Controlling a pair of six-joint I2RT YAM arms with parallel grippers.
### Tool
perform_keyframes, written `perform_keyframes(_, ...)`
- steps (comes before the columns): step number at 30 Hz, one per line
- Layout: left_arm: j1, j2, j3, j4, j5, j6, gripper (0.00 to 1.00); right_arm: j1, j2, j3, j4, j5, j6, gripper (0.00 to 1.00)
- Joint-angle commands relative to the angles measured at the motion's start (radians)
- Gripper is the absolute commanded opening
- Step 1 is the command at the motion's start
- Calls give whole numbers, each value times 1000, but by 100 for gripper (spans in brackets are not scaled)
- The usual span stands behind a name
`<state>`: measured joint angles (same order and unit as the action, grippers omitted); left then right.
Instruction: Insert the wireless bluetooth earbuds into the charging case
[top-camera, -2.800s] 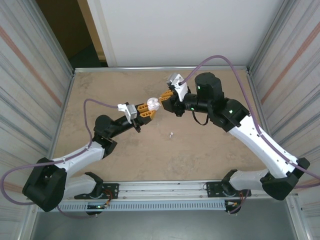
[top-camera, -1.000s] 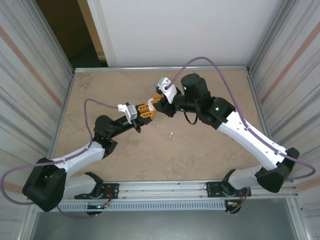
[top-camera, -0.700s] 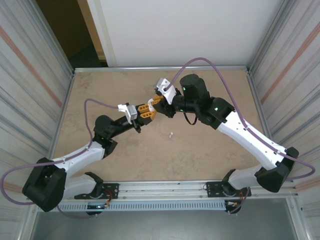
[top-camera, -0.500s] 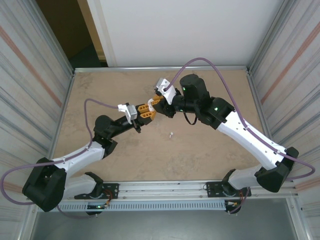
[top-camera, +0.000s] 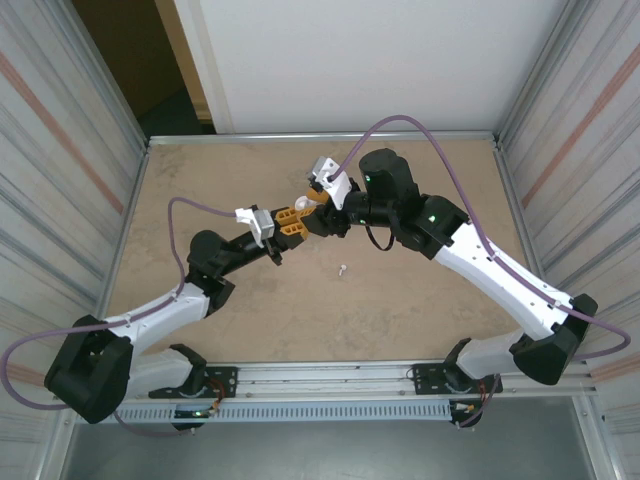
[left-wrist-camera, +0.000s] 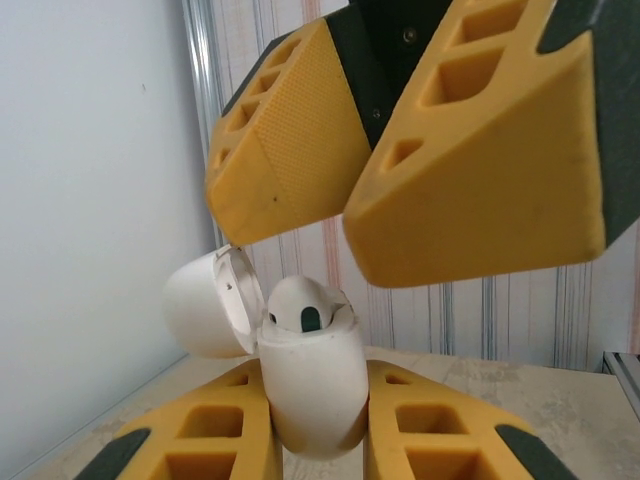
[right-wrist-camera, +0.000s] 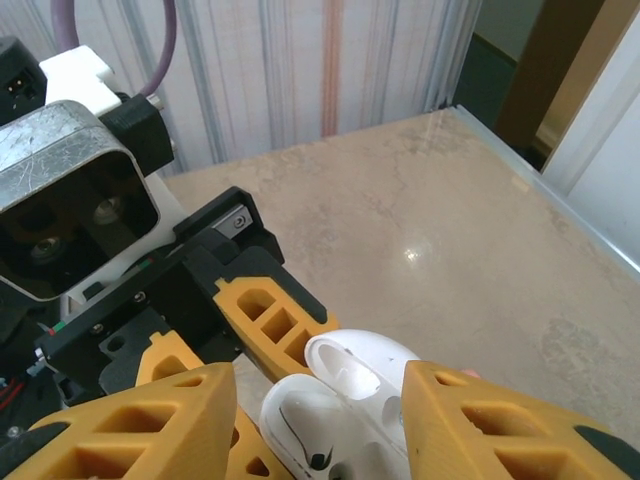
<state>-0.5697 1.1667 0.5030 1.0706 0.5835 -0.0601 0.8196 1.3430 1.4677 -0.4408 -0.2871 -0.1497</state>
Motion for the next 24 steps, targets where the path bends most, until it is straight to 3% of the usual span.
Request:
perform_keyframes(1,-5,-24,17,29,3,-4,0,-6,-49,-6,42,23,49,50)
perform_keyframes(10,-4,-30,1,29,-46,5,0,-64,-122,-122,143,92,131,63)
perform_keyframes(24,-5,-91,-18,16,-63,8,0,-150,-256,-315,284,161,245,91)
